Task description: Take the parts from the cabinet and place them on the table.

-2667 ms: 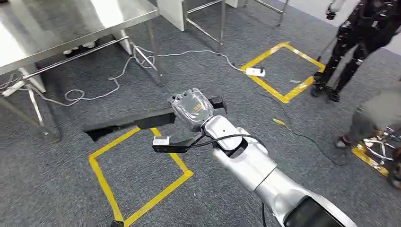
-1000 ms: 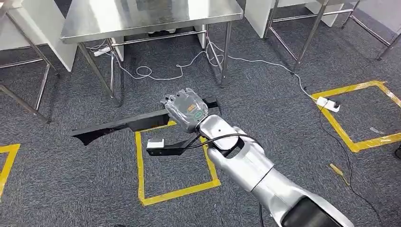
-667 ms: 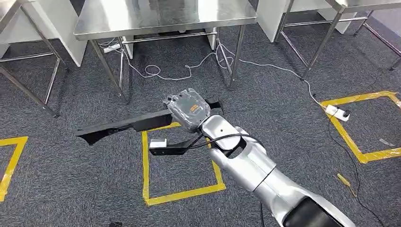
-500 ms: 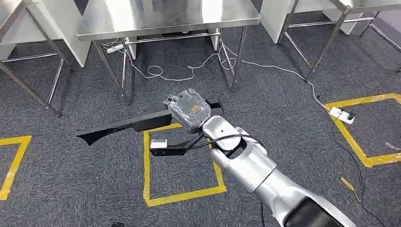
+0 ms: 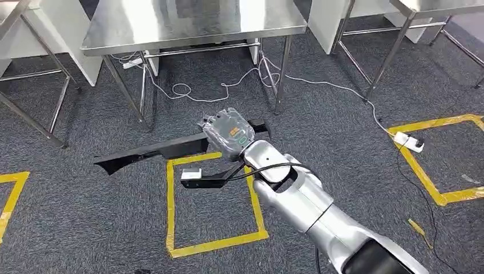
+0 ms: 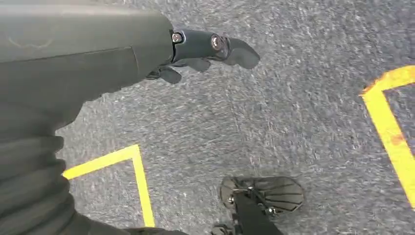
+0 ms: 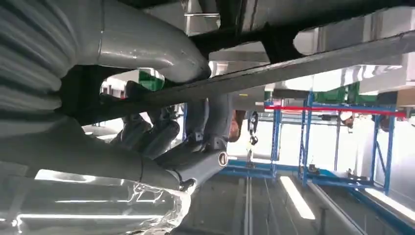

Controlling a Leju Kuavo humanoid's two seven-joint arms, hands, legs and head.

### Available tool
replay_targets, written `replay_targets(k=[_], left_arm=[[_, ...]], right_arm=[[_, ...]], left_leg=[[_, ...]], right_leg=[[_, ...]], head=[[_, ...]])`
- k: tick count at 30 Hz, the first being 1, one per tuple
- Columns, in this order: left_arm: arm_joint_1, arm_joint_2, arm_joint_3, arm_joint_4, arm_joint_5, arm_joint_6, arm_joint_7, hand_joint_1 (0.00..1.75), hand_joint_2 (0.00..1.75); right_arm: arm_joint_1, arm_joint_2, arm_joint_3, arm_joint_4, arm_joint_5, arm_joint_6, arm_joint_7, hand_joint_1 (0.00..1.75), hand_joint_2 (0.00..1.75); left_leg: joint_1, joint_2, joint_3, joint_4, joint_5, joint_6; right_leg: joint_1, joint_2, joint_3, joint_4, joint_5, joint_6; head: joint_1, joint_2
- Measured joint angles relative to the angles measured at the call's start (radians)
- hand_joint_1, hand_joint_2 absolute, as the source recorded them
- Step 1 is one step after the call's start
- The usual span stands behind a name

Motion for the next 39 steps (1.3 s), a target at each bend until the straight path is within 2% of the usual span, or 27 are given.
replay_targets(k=[2, 3, 4, 5, 7, 8, 9, 10, 11, 12, 13, 15, 17, 18, 19, 20, 22, 24, 25, 26, 28, 29, 30, 33, 35, 37, 39], left_arm=[[0.001, 0.001, 0.001, 0.0, -0.002, 0.0, 0.0, 0.0, 1.75], [0.001, 0.001, 0.002, 0.0, -0.002, 0.0, 0.0, 0.0, 1.75], [0.001, 0.0, 0.002, -0.001, -0.002, 0.0, 0.0, 0.0, 1.75], [0.0, -0.001, 0.002, -0.001, -0.002, 0.0, 0.0, 0.0, 1.75], [-0.004, -0.002, 0.002, -0.001, -0.002, -0.001, 0.0, 0.0, 1.75], [-0.004, -0.003, 0.002, -0.001, -0.002, 0.0, 0.0, 0.0, 1.75], [-0.004, -0.003, 0.002, -0.001, -0.003, 0.0, 0.0, 0.0, 1.75], [-0.003, -0.003, 0.003, -0.001, -0.003, 0.0, 0.0, 0.0, 1.75], [-0.002, -0.004, 0.003, -0.001, -0.003, 0.0, 0.0, 0.0, 1.75], [-0.002, -0.006, 0.003, -0.001, -0.003, 0.0, 0.0, 0.0, 1.75], [-0.002, -0.008, 0.003, -0.001, -0.004, 0.0, 0.0, 0.0, 1.75], [-0.003, -0.008, 0.005, -0.001, -0.005, 0.001, 0.0, 0.0, 1.75], [-0.002, -0.008, 0.006, -0.001, -0.005, 0.002, 0.0, 0.0, 1.75], [-0.002, -0.008, 0.006, -0.001, -0.005, 0.002, 0.0, 0.0, 1.75], [-0.002, -0.005, 0.006, -0.002, -0.006, 0.003, 0.0, 0.0, 1.75], [-0.002, -0.006, 0.006, -0.002, -0.006, 0.003, 0.0, 0.0, 1.75], [-0.002, -0.006, 0.006, -0.002, -0.008, 0.003, 0.0, 0.0, 1.75], [-0.002, -0.006, 0.006, -0.002, -0.008, 0.002, 0.0, 0.0, 1.75], [-0.002, -0.006, 0.006, -0.002, -0.008, 0.002, 0.0, 0.0, 1.75], [-0.002, -0.006, 0.006, -0.002, -0.008, 0.001, 0.0, 0.0, 1.75], [-0.002, -0.006, 0.006, -0.002, -0.01, 0.0, 0.0, 0.0, 1.75], [-0.002, -0.005, 0.006, -0.002, -0.011, 0.0, 0.0, 0.0, 1.75], [-0.004, -0.002, 0.007, -0.002, -0.012, 0.0, 0.0, 0.0, 1.75], [-0.005, -0.003, 0.007, -0.003, -0.014, 0.0, 0.002, 0.0, 1.75], [-0.005, -0.006, 0.007, -0.004, -0.014, 0.0, 0.003, 0.0, 1.75], [-0.007, -0.006, 0.007, -0.005, -0.014, 0.0, 0.003, 0.0, 1.75], [-0.006, -0.006, 0.008, -0.005, -0.014, 0.0, 0.003, 0.0, 1.75]], right_arm=[[0.001, 0.002, 0.0, 0.0, 0.001, 0.0, 0.002, 1.75, 1.75], [-0.001, 0.002, -0.001, 0.0, 0.001, 0.0, 0.002, 1.75, 1.75], [0.001, 0.002, -0.001, -0.003, 0.001, 0.0, 0.002, 1.75, 1.75], [-0.002, 0.002, -0.001, -0.004, 0.001, 0.0, 0.002, 1.75, 1.75], [-0.004, -0.003, -0.001, -0.004, 0.001, 0.0, 0.002, 1.75, 1.75], [-0.001, -0.007, -0.001, -0.004, 0.001, 0.0, 0.002, 1.75, 1.75], [0.004, -0.01, -0.001, -0.004, 0.002, 0.0, 0.004, 1.75, 1.75], [0.008, -0.013, -0.001, -0.004, 0.005, 0.0, 0.005, 1.75, 1.75], [0.008, -0.016, -0.001, -0.004, 0.006, 0.0, 0.006, 1.75, 1.75], [0.008, -0.016, -0.001, -0.004, 0.007, 0.0, 0.006, 1.75, 1.75], [0.007, -0.016, -0.001, -0.005, 0.007, 0.0, 0.007, 1.75, 1.75], [0.007, -0.014, -0.001, -0.006, 0.008, -0.001, 0.008, 1.75, 1.75], [0.006, -0.016, -0.002, -0.006, 0.008, -0.001, 0.01, 1.75, 1.75], [0.005, -0.016, -0.002, -0.006, 0.009, -0.001, 0.01, 1.75, 1.75], [0.006, -0.014, -0.002, -0.009, 0.009, -0.001, 0.01, 1.75, 1.75], [0.005, -0.013, -0.002, -0.01, 0.009, -0.001, 0.01, 1.75, 1.75], [0.004, -0.01, -0.002, -0.01, 0.009, -0.001, 0.01, 1.75, 1.75], [0.007, -0.01, -0.002, -0.01, 0.009, -0.001, 0.01, 1.75, 1.75], [0.008, -0.01, -0.002, -0.01, 0.009, -0.001, 0.01, 1.75, 1.75], [0.008, -0.01, -0.002, -0.01, 0.009, -0.001, 0.01, 1.75, 1.75], [0.005, -0.007, -0.002, -0.01, 0.009, -0.001, 0.01, 1.75, 1.75], [0.002, -0.006, -0.002, -0.01, 0.008, -0.001, 0.01, 1.75, 1.75], [-0.002, -0.007, -0.003, -0.01, 0.003, -0.001, 0.01, 1.75, 1.75], [-0.001, -0.007, -0.004, -0.01, -0.011, 0.001, 0.009, 1.75, 1.75], [-0.002, -0.007, -0.009, -0.011, -0.021, 0.001, 0.005, 1.75, 1.75], [-0.005, -0.009, -0.009, -0.011, -0.023, 0.001, 0.001, 1.75, 1.75], [0.001, -0.012, -0.009, -0.008, -0.019, 0.001, 0.001, 1.75, 1.75]], left_leg=[[-0.005, -0.002, 0.005, -0.001, 0.01, 0.015], [-0.005, -0.003, 0.014, -0.015, 0.016, 0.022], [0.011, -0.001, 0.034, -0.042, 0.028, 0.021], [0.007, -0.002, 0.042, -0.049, 0.028, 0.025], [0.006, -0.005, 0.043, -0.048, 0.025, 0.028], [0.005, -0.008, 0.043, -0.048, 0.022, 0.028], [0.005, -0.011, 0.045, -0.047, 0.019, 0.026], [0.006, -0.014, 0.049, -0.047, 0.015, 0.023], [0.006, -0.017, 0.052, -0.045, 0.011, 0.018], [0.008, -0.02, 0.056, -0.038, 0.004, 0.012], [0.008, -0.021, 0.056, -0.03, -0.003, 0.007], [-0.001, -0.025, 0.052, -0.016, -0.019, -0.008], [0.007, -0.024, 0.053, -0.018, -0.019, -0.019], [0.009, -0.024, 0.053, -0.017, -0.021, -0.023], [0.013, -0.022, 0.05, -0.01, -0.028, -0.03], [0.015, -0.016, 0.042, 0.02, -0.049, -0.037], [0.022, -0.013, -0.03, 0.169, -0.125, -0.05], [0.026, -0.013, -0.107, 0.302, -0.161, -0.057], [0.026, -0.012, -0.114, 0.298, -0.143, -0.056], [0.026, -0.012, -0.097, 0.25, -0.105, -0.053], [0.025, -0.012, -0.011, 0.07, -0.005, -0.04], [0.022, -0.012, 0.025, 0.0, 0.008, -0.028], [0.014, -0.01, 0.031, -0.006, -0.004, -0.022], [0.008, -0.013, 0.029, -0.009, -0.008, -0.006], [0.015, -0.013, 0.056, -0.043, 0.007, 0.007], [0.013, -0.013, 0.058, -0.043, 0.007, 0.014], [0.009, -0.014, 0.058, -0.042, 0.003, 0.019]], right_leg=[[-0.002, -0.003, 0.005, -0.006, -0.005, 0.012], [0.006, -0.003, 0.013, -0.015, -0.004, 0.017], [0.007, -0.003, 0.005, -0.006, -0.011, 0.017], [0.008, -0.002, -0.014, 0.033, -0.03, 0.014], [0.003, -0.002, -0.104, 0.199, -0.087, 0.006], [0.001, -0.002, -0.153, 0.275, -0.109, 0.008], [-0.001, -0.002, -0.183, 0.315, -0.111, 0.015], [-0.004, -0.002, -0.187, 0.296, -0.091, 0.027], [-0.008, -0.002, -0.165, 0.233, -0.053, 0.041], [-0.012, -0.002, -0.12, 0.127, -0.002, 0.055], [-0.014, -0.003, -0.081, 0.036, 0.035, 0.061], [-0.015, -0.003, -0.058, 0.0, 0.049, 0.043], [-0.007, -0.002, -0.06, 0.003, 0.048, 0.027], [-0.008, -0.001, -0.059, 0.001, 0.048, 0.023], [-0.019, 0.0, -0.053, -0.003, 0.051, 0.017], [-0.02, 0.0, -0.048, -0.003, 0.047, 0.011], [-0.017, 0.0, -0.042, -0.003, 0.042, 0.004], [-0.012, 0.0, -0.039, -0.002, 0.038, 0.0], [-0.011, 0.0, -0.036, -0.002, 0.037, -0.002], [-0.011, 0.001, -0.033, -0.002, 0.034, -0.002], [-0.009, 0.005, -0.021, -0.003, 0.029, 0.001], [-0.01, 0.005, -0.017, -0.005, 0.026, 0.003], [0.001, 0.006, -0.02, -0.005, 0.025, 0.009], [-0.004, 0.004, -0.015, -0.015, 0.024, 0.026], [0.0, 0.002, -0.027, 0.005, 0.013, 0.032], [-0.001, 0.003, -0.096, 0.142, -0.045, 0.021], [-0.002, 0.003, -0.185, 0.295, -0.091, 0.021]], head=[[-0.005, 0.0], [-0.004, 0.0], [-0.002, 0.0], [-0.001, 0.0], [-0.001, 0.0], [-0.002, 0.0], [0.0, 0.0], [-0.001, 0.0], [0.0, 0.0], [0.0, 0.0], [0.0, 0.0], [0.0, 0.0], [-0.002, 0.0], [0.001, 0.0], [0.0, 0.0], [-0.005, 0.0], [-0.005, 0.0], [-0.005, 0.0], [-0.006, 0.0], [-0.006, 0.0], [-0.006, 0.0], [-0.004, 0.0], [-0.003, 0.0], [-0.006, 0.0], [-0.001, 0.0], [0.001, 0.0], [0.001, 0.0]])
